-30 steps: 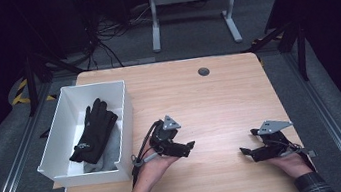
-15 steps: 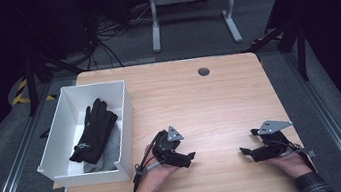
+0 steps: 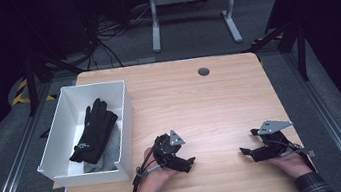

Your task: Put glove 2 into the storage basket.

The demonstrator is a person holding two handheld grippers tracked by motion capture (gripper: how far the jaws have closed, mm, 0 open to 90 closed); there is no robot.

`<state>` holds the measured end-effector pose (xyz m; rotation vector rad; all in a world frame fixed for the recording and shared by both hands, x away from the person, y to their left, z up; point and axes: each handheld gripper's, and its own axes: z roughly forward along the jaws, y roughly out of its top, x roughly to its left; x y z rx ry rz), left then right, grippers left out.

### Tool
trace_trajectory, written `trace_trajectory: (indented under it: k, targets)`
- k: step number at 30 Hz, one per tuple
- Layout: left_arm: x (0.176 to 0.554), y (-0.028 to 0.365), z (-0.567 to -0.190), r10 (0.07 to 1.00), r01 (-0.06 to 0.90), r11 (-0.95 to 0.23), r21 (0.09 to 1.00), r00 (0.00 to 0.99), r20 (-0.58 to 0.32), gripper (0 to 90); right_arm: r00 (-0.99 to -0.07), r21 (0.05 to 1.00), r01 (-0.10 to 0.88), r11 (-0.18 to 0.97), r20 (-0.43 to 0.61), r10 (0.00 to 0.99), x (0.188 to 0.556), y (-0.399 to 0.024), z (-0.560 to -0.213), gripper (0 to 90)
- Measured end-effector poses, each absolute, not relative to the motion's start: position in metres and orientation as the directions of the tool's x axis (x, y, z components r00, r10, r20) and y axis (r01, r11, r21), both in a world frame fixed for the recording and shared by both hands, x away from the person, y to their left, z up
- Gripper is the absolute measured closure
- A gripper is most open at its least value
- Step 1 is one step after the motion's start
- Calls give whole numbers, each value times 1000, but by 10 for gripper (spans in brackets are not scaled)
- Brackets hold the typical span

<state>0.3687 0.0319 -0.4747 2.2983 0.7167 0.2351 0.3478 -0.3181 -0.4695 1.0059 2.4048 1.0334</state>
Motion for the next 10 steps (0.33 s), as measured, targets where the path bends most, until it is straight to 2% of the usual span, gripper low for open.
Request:
trace_trajectory:
  k: [2, 10]
  targets:
    - [368, 31, -476, 548, 412, -602, 684, 836, -22, 0, -693, 733, 476, 486, -27, 720, 348, -318, -470, 150]
    - [368, 30, -476, 535, 404, -608, 684, 844, -23, 0, -691, 733, 476, 485, -29, 722, 348, -318, -470, 148]
